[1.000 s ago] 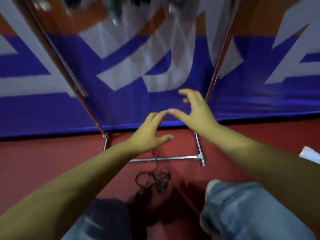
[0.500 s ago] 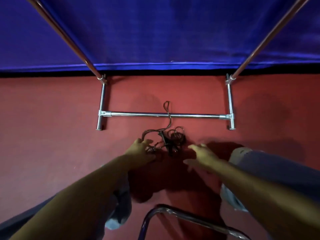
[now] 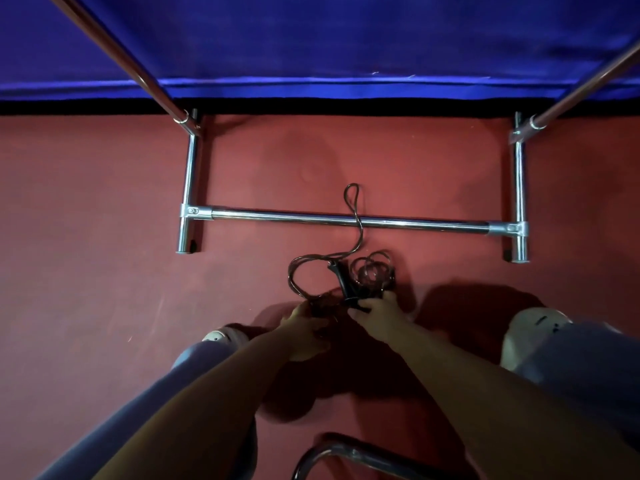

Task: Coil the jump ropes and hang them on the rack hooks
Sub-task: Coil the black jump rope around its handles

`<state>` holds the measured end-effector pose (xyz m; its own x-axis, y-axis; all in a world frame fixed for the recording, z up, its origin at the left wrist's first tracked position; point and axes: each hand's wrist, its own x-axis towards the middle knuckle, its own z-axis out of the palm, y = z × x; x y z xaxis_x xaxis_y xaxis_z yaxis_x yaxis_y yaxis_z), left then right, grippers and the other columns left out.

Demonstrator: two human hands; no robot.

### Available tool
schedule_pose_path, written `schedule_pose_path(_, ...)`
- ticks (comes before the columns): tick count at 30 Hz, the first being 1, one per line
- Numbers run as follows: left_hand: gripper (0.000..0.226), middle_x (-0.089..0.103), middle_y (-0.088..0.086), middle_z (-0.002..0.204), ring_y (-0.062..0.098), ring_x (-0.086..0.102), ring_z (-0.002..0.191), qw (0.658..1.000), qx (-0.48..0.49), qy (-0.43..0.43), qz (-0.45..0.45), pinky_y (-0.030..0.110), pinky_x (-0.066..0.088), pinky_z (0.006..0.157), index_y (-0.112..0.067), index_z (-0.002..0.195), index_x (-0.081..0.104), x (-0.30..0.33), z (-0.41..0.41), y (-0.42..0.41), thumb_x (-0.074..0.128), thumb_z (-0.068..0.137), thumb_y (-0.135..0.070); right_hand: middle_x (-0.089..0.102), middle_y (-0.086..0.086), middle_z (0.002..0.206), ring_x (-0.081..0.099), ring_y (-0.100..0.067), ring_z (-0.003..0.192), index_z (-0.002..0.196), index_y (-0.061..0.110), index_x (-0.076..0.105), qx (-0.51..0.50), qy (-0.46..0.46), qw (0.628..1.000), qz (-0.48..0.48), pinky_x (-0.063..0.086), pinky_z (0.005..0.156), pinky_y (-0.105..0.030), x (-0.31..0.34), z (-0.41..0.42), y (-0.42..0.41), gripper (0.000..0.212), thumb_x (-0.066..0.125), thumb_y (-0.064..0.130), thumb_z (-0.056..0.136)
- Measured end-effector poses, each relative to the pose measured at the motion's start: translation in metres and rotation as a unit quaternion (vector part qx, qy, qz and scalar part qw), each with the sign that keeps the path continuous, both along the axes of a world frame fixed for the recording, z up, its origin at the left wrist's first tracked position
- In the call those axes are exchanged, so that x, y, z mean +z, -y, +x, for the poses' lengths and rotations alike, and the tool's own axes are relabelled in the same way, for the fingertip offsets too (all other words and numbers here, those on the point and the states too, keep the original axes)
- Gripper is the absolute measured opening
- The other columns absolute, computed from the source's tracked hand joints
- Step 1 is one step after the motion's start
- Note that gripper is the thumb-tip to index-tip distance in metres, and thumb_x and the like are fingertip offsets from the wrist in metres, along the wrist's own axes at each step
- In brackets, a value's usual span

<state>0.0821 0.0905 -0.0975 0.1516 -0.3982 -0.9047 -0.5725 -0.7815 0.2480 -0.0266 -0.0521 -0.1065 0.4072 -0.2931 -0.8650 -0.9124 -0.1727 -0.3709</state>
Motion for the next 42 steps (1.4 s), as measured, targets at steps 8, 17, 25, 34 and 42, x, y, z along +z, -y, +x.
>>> schedule_pose_path(8, 0.025, 0.062, 0.016, 0.089, 0.033, 0.06, 0.085, 0.922, 0.321, 0.174, -0.132, 0.031, 0.045, 0.07, -0.011, 0.087, 0.068, 0.005, 0.006, 0.038, 0.052, 0.09, -0.03, 0.064, -0.013, 0.091, 0.06, -0.026, 0.088, 0.101, -0.002, 0.07, -0.194, 0.031, 0.979, 0.056, 0.05, 0.084, -0.04, 0.002, -0.001, 0.0, 0.025, 0.062, 0.02, 0.092)
schedule_pose_path(17, 0.017, 0.07, 0.015, 0.098, 0.026, 0.066, 0.088, 0.743, 0.634, -0.174, -0.123, 0.024, 0.053, 0.063, -0.008, 0.1, 0.068, -0.02, 0.007, 0.076, 0.061, 0.087, -0.001, 0.053, 0.002, 0.115, 0.05, -0.012, 0.104, 0.131, 0.02, 0.054, -0.281, 0.009, 0.939, 0.197, 0.046, 0.085, -0.032, 0.009, 0.001, 0.002, 0.038, 0.06, 0.024, 0.093)
schedule_pose_path(25, 0.026, 0.07, 0.018, 0.104, 0.03, 0.067, 0.095, 0.796, 0.553, -0.242, -0.026, 0.037, 0.054, 0.088, -0.002, 0.105, 0.068, -0.015, 0.002, 0.076, 0.072, 0.08, -0.008, 0.061, 0.0, 0.074, 0.052, -0.008, 0.068, 0.071, 0.013, 0.064, -0.251, 0.06, 0.948, 0.188, 0.039, 0.052, -0.01, 0.011, -0.005, 0.008, 0.031, 0.05, -0.011, 0.084)
schedule_pose_path(34, 0.02, 0.067, 0.007, 0.086, 0.018, 0.065, 0.08, 0.756, 0.51, -0.379, -0.159, 0.029, 0.054, 0.073, -0.006, 0.092, 0.063, 0.053, 0.012, 0.082, 0.063, 0.087, -0.025, 0.06, -0.004, 0.054, 0.055, -0.012, 0.056, 0.044, 0.014, 0.065, -0.349, 0.205, 0.893, 0.197, 0.04, 0.059, -0.024, 0.07, 0.012, 0.032, 0.017, 0.049, 0.008, 0.048)
schedule_pose_path(42, 0.034, 0.065, 0.003, 0.088, 0.016, 0.061, 0.079, 0.801, 0.413, -0.355, -0.25, 0.03, 0.049, 0.075, -0.013, 0.094, 0.062, 0.22, 0.028, 0.106, 0.059, 0.085, -0.045, 0.062, -0.012, 0.071, 0.059, -0.017, 0.06, 0.056, 0.013, 0.063, -0.396, 0.328, 0.817, 0.261, 0.041, 0.062, -0.029, 0.227, 0.005, 0.053, 0.021, 0.048, 0.002, 0.066)
